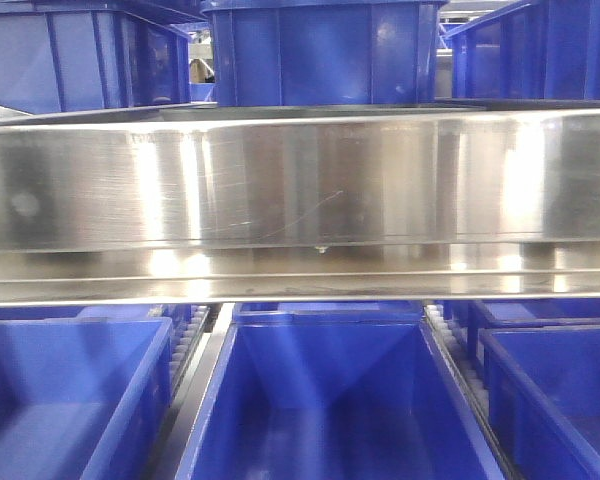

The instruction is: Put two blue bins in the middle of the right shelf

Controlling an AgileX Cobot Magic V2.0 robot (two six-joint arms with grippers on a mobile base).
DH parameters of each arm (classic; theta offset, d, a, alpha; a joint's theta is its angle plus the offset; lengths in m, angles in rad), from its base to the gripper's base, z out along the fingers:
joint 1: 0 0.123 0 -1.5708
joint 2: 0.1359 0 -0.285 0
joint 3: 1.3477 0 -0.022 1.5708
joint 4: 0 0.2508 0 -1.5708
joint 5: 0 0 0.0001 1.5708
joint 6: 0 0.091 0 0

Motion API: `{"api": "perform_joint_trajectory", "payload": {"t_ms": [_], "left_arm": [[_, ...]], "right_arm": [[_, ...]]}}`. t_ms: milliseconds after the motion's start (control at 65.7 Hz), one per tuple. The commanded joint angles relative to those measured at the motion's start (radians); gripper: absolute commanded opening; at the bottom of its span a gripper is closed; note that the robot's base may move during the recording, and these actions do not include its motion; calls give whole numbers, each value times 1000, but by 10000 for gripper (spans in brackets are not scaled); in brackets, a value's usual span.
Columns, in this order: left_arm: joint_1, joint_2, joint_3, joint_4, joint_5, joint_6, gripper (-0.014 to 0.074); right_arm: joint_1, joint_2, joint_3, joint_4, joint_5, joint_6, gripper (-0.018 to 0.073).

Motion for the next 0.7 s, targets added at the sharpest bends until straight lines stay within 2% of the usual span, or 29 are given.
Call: {"api": "perform_joint_trajectory", "payload": {"t_ms": [0,228,685], "left_arm": [[-3,-24,-17,0,-60,6,-111],[-3,-24,-17,0,-60,6,-111],[-3,-24,-17,0,-60,6,-111]], "right_arm": [[-1,-24,-14,-6,-110,-4,-162],[-1,-24,-14,-6,-192,-4,-162],[-1,-24,-14,-6,-194,-4,-162]]}}
